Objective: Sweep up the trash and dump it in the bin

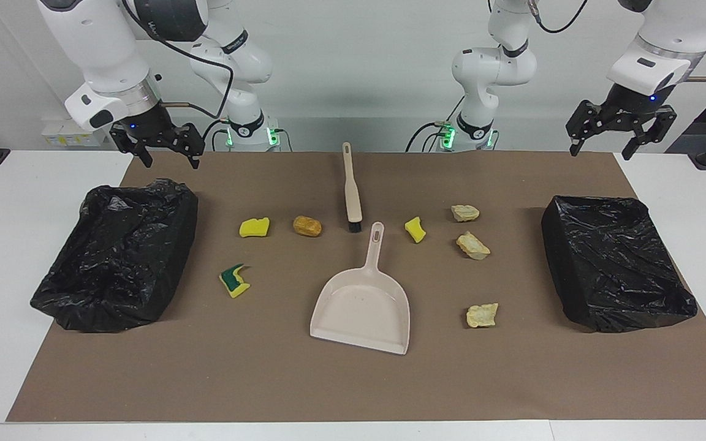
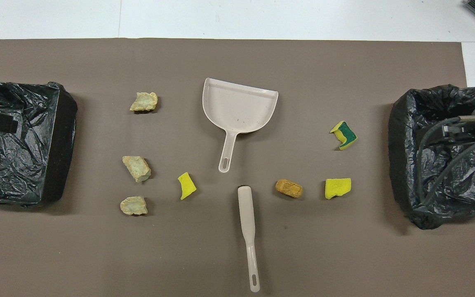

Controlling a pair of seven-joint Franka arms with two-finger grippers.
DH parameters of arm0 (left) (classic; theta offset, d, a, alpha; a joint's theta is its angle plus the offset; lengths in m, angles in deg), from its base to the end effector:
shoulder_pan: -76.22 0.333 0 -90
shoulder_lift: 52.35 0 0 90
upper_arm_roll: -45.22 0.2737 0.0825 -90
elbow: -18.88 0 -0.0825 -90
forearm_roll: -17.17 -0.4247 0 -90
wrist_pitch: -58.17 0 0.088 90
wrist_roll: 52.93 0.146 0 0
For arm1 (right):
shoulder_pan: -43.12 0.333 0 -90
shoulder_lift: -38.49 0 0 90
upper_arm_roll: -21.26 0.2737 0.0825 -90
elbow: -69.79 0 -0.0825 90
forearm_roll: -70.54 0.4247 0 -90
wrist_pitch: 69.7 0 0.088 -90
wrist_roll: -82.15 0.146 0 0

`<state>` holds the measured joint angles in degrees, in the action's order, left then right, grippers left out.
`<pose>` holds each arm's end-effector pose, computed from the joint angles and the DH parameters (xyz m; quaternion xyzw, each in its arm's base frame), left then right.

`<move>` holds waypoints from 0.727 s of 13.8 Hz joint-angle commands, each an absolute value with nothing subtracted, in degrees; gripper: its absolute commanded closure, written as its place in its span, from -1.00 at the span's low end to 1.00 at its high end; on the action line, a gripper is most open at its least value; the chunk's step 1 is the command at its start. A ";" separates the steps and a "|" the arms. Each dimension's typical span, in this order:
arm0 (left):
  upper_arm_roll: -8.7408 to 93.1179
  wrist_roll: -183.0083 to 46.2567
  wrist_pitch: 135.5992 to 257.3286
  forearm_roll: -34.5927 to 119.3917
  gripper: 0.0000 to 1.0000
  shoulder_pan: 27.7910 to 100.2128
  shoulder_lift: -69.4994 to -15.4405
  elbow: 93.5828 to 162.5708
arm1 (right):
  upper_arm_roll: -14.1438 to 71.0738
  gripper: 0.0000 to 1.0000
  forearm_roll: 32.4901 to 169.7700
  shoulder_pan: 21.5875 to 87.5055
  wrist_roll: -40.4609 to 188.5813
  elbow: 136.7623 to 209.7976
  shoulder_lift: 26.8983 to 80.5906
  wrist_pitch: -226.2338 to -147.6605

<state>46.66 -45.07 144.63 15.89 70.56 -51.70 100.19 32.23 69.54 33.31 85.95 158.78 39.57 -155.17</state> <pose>0.5924 -0.0404 0.6082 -0.9937 0.1040 -0.0389 0.0125 0.5883 0.0085 0.5347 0.9989 -0.0233 -0.0396 0.0086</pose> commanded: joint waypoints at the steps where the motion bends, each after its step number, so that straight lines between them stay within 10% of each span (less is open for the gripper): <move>1: 46.54 -45.20 143.60 15.50 -1.00 70.24 -52.62 100.88 | 32.34 -1.00 70.72 33.10 84.78 160.76 37.88 -155.31; 10: 45.13 -50.62 146.14 15.68 -1.00 63.67 -55.42 106.84 | 32.43 -1.00 70.72 32.93 84.00 160.85 37.79 -154.69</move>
